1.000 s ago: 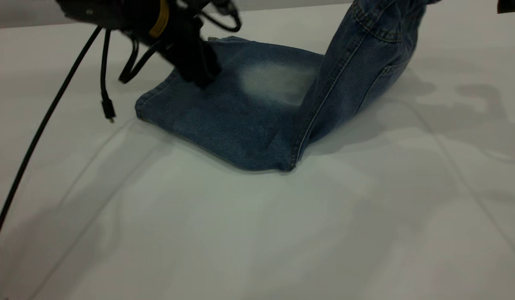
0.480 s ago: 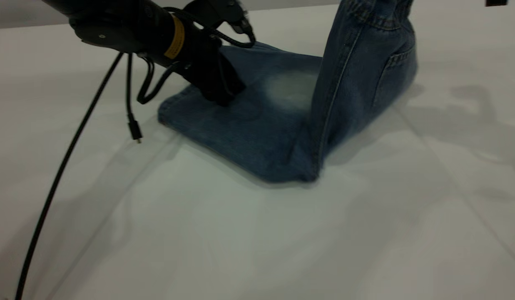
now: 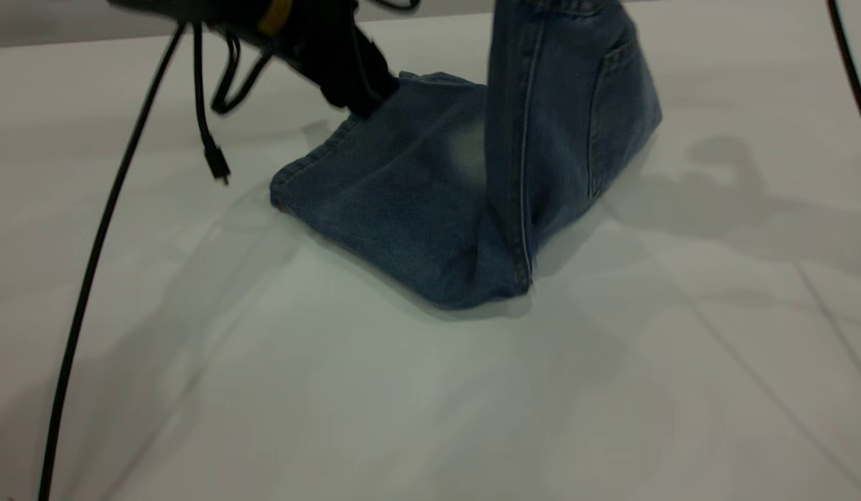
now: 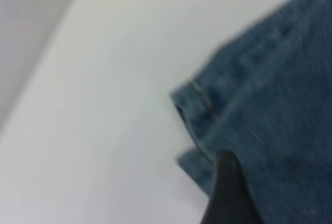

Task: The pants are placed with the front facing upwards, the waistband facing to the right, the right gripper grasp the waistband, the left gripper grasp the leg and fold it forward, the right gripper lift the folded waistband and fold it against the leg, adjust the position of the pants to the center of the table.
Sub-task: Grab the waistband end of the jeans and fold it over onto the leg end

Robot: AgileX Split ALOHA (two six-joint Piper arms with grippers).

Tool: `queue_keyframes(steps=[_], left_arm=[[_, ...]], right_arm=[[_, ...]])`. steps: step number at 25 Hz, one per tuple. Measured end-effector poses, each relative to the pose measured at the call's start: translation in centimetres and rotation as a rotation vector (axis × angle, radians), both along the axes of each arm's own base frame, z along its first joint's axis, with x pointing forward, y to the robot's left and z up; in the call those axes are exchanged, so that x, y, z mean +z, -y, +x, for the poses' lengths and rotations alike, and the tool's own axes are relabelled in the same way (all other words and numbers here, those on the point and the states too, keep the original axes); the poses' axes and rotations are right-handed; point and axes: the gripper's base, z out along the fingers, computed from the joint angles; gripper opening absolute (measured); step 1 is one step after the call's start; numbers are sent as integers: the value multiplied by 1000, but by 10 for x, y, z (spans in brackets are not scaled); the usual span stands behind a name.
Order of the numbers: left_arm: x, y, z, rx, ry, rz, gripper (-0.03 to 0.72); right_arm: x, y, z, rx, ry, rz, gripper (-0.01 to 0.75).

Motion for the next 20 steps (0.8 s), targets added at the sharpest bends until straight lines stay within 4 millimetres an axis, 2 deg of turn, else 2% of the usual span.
queue_keyframes(steps=[5, 10, 15, 20], left_arm=[[48, -7, 2, 61, 102, 19, 419], [117, -21, -5, 148, 245, 32, 419], [190, -32, -26, 181, 397, -30, 419], [249, -46, -53, 219, 524, -83, 419]], right_arm=[[-7, -26, -3, 21, 17, -97, 70], [-13, -46, 2, 10, 52, -212, 70], [-21, -67, 17, 4, 99, -300, 70], [-32, -93, 29, 48, 117, -310, 70]])
